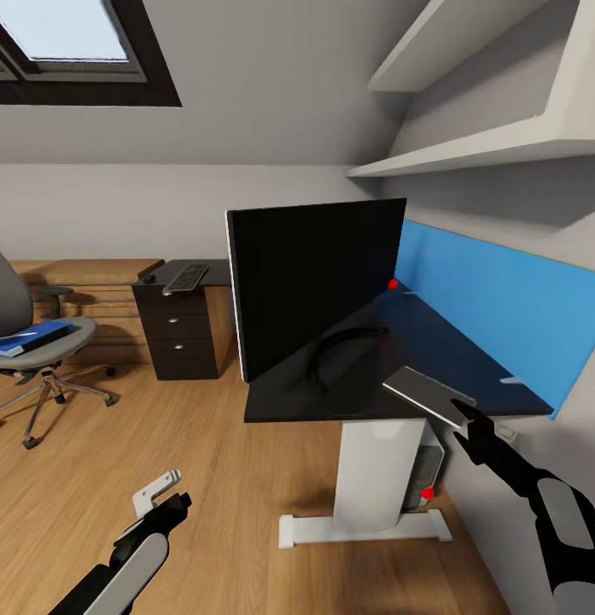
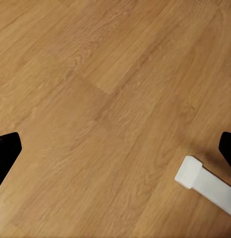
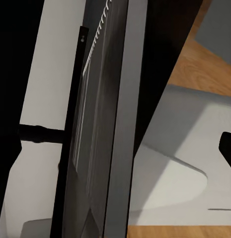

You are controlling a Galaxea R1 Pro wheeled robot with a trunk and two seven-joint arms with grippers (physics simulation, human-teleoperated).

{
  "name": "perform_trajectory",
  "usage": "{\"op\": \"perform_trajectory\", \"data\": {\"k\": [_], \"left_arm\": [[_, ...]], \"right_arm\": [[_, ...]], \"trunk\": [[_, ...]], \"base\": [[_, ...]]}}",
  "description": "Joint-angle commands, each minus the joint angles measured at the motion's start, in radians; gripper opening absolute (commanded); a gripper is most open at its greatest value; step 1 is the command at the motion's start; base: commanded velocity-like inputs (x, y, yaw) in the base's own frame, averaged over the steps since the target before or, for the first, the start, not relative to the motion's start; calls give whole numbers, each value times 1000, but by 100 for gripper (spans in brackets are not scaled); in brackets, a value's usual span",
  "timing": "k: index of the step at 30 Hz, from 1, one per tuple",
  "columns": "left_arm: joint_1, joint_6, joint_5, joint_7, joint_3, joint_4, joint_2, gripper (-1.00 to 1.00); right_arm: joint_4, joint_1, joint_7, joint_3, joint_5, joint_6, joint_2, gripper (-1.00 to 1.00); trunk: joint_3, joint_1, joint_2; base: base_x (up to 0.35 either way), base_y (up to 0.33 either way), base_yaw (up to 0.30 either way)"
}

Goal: In the bedroom, organize the workspace by keeping the computer under the desk, ensuring the monitor is on the desk, placing the keyboard on the desk next to the monitor, placing the mouse on the desk next to the keyboard, moving the folder from the swivel chair onto the desk next to the mouse, stacking the notebook on top of the folder with the pen on top of the notebook, and positioning the swivel chair next to the desk.

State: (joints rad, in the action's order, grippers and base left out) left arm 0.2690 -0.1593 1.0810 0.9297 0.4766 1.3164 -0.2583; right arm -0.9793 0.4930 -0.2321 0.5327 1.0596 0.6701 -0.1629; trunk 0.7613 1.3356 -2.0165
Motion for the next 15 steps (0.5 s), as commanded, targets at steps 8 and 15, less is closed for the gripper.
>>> {"op": "perform_trajectory", "data": {"k": [8, 15], "left_arm": [[1, -4, 2, 8, 2, 2, -1, 100], [1, -4, 2, 8, 2, 2, -1, 100]], "right_arm": [[0, 1, -3, 4, -1, 6, 0, 100], [0, 1, -3, 3, -1, 6, 0, 100]], "trunk": [[1, 0, 0], [1, 0, 0]], "base": [[-2, 0, 0], [-82, 0, 0]]}}
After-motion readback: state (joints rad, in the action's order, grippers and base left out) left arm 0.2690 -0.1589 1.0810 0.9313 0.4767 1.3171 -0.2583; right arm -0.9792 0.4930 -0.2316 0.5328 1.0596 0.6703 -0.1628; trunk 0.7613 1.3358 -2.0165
